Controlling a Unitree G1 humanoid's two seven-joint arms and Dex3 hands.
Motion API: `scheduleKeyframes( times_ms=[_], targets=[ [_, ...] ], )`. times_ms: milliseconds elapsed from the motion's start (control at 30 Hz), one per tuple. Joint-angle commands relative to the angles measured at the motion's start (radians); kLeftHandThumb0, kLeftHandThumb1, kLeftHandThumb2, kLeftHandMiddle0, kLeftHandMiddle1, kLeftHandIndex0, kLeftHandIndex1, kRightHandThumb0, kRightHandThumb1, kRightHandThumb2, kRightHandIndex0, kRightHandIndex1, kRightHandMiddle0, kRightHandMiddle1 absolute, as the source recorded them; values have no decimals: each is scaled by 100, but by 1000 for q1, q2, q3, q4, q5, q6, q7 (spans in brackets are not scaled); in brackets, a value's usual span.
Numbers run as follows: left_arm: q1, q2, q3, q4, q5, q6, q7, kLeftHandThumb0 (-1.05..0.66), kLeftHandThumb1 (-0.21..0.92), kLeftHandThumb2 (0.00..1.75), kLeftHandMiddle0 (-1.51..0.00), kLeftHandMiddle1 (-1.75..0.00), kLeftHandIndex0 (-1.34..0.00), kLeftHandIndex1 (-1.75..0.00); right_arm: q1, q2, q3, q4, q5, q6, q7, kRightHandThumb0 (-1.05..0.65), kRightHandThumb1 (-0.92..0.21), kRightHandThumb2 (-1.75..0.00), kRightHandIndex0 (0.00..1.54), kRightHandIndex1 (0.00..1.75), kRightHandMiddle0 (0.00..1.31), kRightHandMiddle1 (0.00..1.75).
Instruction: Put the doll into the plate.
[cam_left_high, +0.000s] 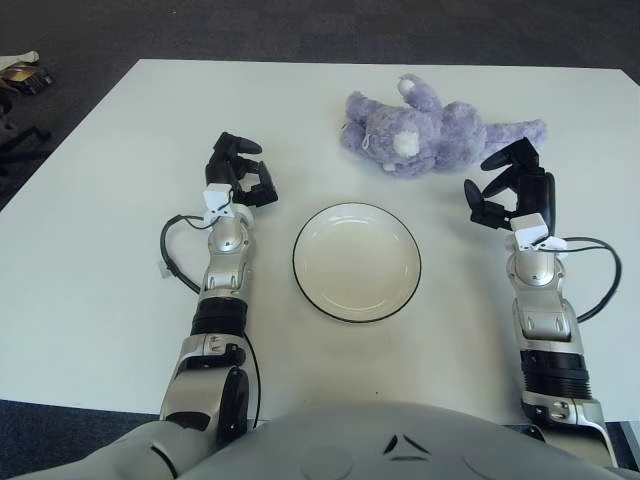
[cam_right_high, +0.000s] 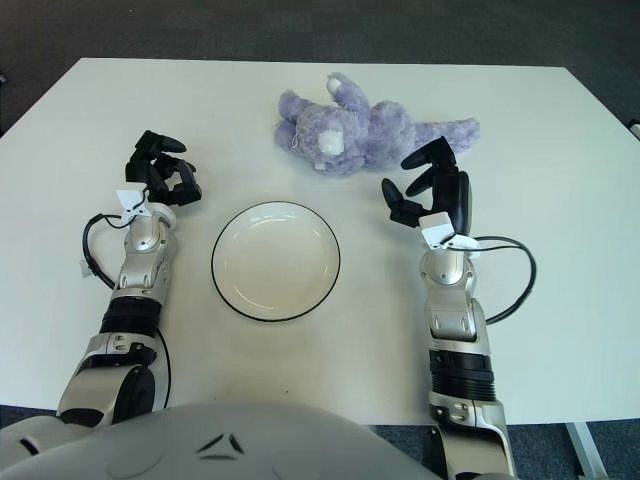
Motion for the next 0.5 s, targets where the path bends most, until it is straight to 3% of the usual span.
scheduleKeyframes(
  times_ms=[0,67,167,467],
  targets=[
    [40,-8,-4,25,4,-1,4,-1,22,144,-57,-175,-56,-175,14,-39,16,-24,-63,36,16,-28,-81,-59,27,144,16,166],
    [40,-8,-4,25,3,-1,3,-1,22,144,-57,-175,-56,-175,15,-48,20,-33,-79,43,18,-46,-63,-78,23,137,6,149],
    [41,-8,-4,24,4,0,3,-1,22,144,-57,-175,-55,-175,16,-60,26,-45,-104,49,14,-56,-55,-87,21,131,2,139],
    [41,-8,-3,20,-3,13,-2,-1,23,143,-56,-175,-55,-175,-3,-90,33,-57,-181,48,-8,-80,-62,-69,12,100,0,107]
  ],
)
